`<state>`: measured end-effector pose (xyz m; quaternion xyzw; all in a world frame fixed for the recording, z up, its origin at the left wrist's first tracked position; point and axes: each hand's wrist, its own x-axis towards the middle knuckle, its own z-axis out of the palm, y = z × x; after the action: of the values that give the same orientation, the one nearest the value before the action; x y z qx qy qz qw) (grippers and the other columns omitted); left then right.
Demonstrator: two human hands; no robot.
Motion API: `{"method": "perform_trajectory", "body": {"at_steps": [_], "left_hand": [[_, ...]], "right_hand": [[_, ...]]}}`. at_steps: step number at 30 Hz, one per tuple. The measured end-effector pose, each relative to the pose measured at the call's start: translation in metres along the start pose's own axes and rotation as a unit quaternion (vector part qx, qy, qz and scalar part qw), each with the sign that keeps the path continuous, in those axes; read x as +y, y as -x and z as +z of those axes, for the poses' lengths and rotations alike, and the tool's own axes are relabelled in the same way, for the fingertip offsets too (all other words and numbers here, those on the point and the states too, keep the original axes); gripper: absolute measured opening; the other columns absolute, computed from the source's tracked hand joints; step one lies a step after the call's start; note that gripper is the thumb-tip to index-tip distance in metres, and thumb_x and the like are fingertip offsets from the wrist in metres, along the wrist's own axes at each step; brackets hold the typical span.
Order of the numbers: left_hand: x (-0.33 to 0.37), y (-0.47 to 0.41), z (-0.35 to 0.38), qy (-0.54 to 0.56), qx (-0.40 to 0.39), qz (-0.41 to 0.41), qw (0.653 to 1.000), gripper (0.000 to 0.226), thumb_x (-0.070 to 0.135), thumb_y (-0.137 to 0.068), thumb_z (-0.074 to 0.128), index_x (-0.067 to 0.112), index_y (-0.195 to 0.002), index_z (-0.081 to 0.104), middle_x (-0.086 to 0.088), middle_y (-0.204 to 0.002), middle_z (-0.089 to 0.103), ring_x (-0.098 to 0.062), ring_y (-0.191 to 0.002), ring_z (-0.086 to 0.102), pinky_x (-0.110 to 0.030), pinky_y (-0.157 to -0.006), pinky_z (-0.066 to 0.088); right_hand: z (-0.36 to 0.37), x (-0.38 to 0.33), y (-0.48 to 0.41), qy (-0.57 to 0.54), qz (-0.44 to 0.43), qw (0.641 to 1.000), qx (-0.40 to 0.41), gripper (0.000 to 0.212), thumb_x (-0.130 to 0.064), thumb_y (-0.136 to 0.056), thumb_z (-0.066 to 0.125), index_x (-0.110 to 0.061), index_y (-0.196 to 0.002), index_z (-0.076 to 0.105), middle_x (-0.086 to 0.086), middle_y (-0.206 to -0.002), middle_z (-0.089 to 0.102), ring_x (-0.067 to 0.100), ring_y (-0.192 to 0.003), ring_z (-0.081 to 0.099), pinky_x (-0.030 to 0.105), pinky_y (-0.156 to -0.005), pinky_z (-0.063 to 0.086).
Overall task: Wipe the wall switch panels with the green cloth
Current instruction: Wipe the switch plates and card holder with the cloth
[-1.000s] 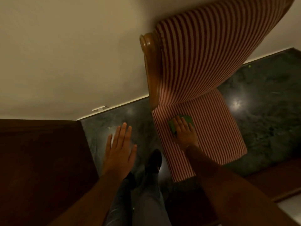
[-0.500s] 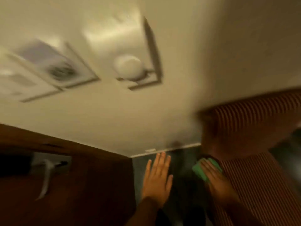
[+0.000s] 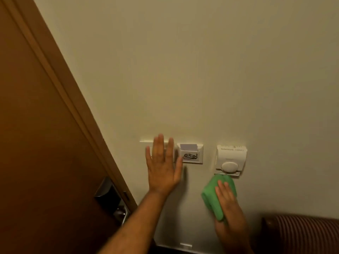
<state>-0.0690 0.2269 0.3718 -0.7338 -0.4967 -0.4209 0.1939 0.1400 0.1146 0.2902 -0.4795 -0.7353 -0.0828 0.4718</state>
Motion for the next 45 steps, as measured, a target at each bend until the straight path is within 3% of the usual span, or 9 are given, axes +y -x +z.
{"method": "perform_trajectory", "body": {"at_steps": [5, 11, 17, 20, 26, 32, 37, 42, 45], "left_hand": [[-0.025, -0.097, -0.014, -0.002, 0.076, 0.014, 0.997, 0.071, 0.034, -0.116, 0.029, 0.028, -0.177, -0.008, 0.004, -0.183, -0.023, -0.018, -0.171, -0.014, -0.044, -0.137, -0.013], [-0.048, -0.131, -0.001, -0.012, 0.083, 0.064, 0.994, 0.075, 0.029, -0.114, 0.031, 0.027, -0.175, -0.013, 0.007, -0.181, -0.027, -0.016, -0.17, -0.019, -0.043, -0.137, -0.014], [-0.055, -0.135, 0.011, 0.001, 0.106, 0.09, 0.99, 0.066, 0.036, -0.117, 0.019, 0.025, -0.175, -0.011, 0.006, -0.181, -0.026, -0.018, -0.17, -0.019, -0.045, -0.137, -0.013], [-0.057, -0.134, 0.013, 0.006, 0.113, 0.094, 0.989, 0.066, 0.038, -0.118, 0.018, 0.023, -0.175, -0.011, 0.003, -0.182, -0.025, -0.019, -0.17, -0.019, -0.045, -0.137, -0.013], [-0.058, -0.134, 0.014, 0.017, 0.115, 0.081, 0.99, 0.067, 0.043, -0.118, 0.015, 0.021, -0.175, -0.012, 0.0, -0.182, -0.025, -0.022, -0.17, -0.02, -0.044, -0.137, -0.014], [-0.057, -0.134, 0.013, 0.02, 0.117, 0.086, 0.989, 0.067, 0.042, -0.118, 0.012, 0.018, -0.175, -0.014, -0.001, -0.181, -0.027, -0.02, -0.17, -0.02, -0.042, -0.137, -0.013], [-0.055, -0.133, 0.011, 0.026, 0.114, 0.084, 0.99, 0.068, 0.04, -0.118, 0.013, 0.019, -0.174, -0.017, 0.001, -0.18, -0.03, -0.019, -0.169, -0.021, -0.042, -0.137, -0.014], [-0.055, -0.133, 0.01, 0.025, 0.111, 0.082, 0.99, 0.07, 0.04, -0.117, 0.017, 0.02, -0.173, -0.019, 0.002, -0.179, -0.032, -0.018, -0.168, -0.024, -0.042, -0.137, -0.014], [-0.055, -0.132, 0.01, 0.027, 0.11, 0.083, 0.99, 0.068, 0.041, -0.118, 0.014, 0.02, -0.173, -0.02, 0.003, -0.179, -0.033, -0.018, -0.168, -0.024, -0.042, -0.137, -0.013]], "right_hand": [[0.02, -0.035, -0.035, -0.025, 0.005, 0.998, 0.055, 0.054, 0.011, -0.087, 0.05, 0.005, -0.14, 0.061, 0.016, -0.151, 0.058, 0.034, -0.148, 0.05, 0.059, -0.115, 0.046], [0.054, -0.032, -0.046, 0.015, 0.051, 0.996, 0.072, 0.062, 0.015, -0.085, 0.046, -0.003, -0.144, 0.057, 0.01, -0.155, 0.054, 0.027, -0.153, 0.045, 0.063, -0.107, 0.054], [0.077, -0.021, -0.042, 0.015, 0.081, 0.993, 0.087, 0.06, 0.013, -0.091, 0.061, -0.007, -0.147, 0.057, -0.006, -0.166, 0.043, 0.027, -0.154, 0.044, 0.049, -0.124, 0.041], [0.086, -0.018, -0.042, 0.029, 0.088, 0.992, 0.085, 0.065, 0.013, -0.089, 0.062, -0.008, -0.149, 0.053, -0.011, -0.17, 0.036, 0.026, -0.155, 0.042, 0.051, -0.124, 0.04], [0.097, -0.025, -0.046, 0.046, 0.122, 0.988, 0.086, 0.051, 0.001, -0.097, 0.045, -0.001, -0.148, 0.052, 0.01, -0.159, 0.05, 0.022, -0.159, 0.034, 0.064, -0.119, 0.041], [0.1, -0.029, -0.049, 0.037, 0.125, 0.986, 0.1, 0.049, 0.0, -0.096, 0.041, -0.001, -0.143, 0.056, 0.016, -0.154, 0.055, 0.022, -0.158, 0.036, 0.064, -0.119, 0.041], [0.11, -0.037, -0.05, 0.041, 0.143, 0.984, 0.099, 0.054, 0.001, -0.093, 0.04, -0.001, -0.141, 0.063, 0.015, -0.154, 0.057, 0.031, -0.152, 0.046, 0.059, -0.12, 0.042], [0.119, -0.045, -0.057, 0.046, 0.077, 0.995, 0.05, 0.055, 0.011, -0.09, 0.045, -0.003, -0.14, 0.064, 0.012, -0.153, 0.057, 0.029, -0.15, 0.049, 0.047, -0.125, 0.04], [0.107, -0.032, -0.049, 0.047, 0.113, 0.989, 0.078, 0.057, 0.007, -0.091, 0.042, -0.006, -0.144, 0.06, 0.009, -0.157, 0.053, 0.024, -0.155, 0.042, 0.04, -0.129, 0.035]]}}
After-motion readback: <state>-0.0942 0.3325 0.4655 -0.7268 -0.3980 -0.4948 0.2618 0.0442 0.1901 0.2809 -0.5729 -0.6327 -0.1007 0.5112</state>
